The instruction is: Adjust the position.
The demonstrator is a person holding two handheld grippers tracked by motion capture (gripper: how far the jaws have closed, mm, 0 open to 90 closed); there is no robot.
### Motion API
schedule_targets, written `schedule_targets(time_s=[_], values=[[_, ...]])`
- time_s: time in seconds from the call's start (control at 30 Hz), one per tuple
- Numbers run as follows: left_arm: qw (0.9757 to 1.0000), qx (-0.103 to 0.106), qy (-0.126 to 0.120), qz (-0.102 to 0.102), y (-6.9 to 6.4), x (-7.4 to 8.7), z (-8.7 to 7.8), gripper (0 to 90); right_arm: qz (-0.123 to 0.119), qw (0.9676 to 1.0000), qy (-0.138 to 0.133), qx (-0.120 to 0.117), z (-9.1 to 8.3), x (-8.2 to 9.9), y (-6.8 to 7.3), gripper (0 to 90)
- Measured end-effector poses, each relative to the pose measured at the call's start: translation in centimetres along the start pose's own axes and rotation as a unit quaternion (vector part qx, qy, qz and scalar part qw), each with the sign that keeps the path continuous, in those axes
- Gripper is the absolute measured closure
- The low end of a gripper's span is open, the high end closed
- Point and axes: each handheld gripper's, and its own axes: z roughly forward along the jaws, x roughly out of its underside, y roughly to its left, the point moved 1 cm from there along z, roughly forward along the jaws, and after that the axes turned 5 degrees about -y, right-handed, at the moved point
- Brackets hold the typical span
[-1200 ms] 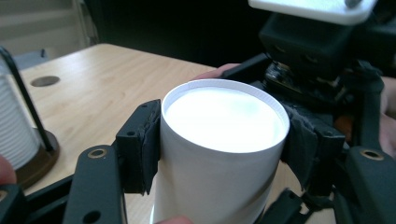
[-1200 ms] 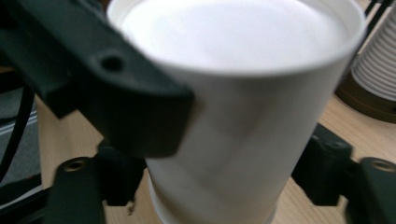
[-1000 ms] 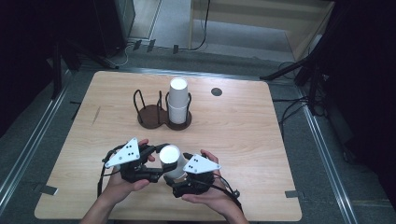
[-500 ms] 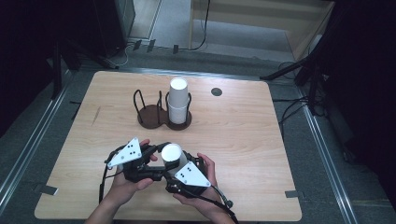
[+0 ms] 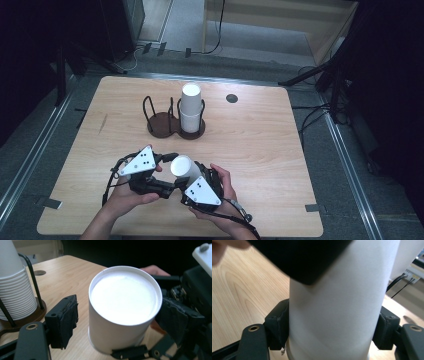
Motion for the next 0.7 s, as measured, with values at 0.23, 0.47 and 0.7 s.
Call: schedule_targets(time_s=[0.23, 0.47, 0.7], values=[[0.9987, 0.002, 0.039, 0.033, -0.33, -0.24, -0.25, 21.9, -0.068, 0.9975, 0.02, 0.0, -0.02, 0.05, -0.04, 28.4], [0.9967, -0.002, 0.055, 0.06, -0.79, -0.13, 0.03, 26.6, -0.118, 0.9922, 0.036, -0.015, 0.02, 0.25, 0.32, 28.4], [0.9968, 0.003, 0.058, 0.056, -0.69, 0.11, 0.02, 30.5, -0.139, 0.9893, 0.042, -0.015, 0.13, 0.47, 0.52, 28.4]])
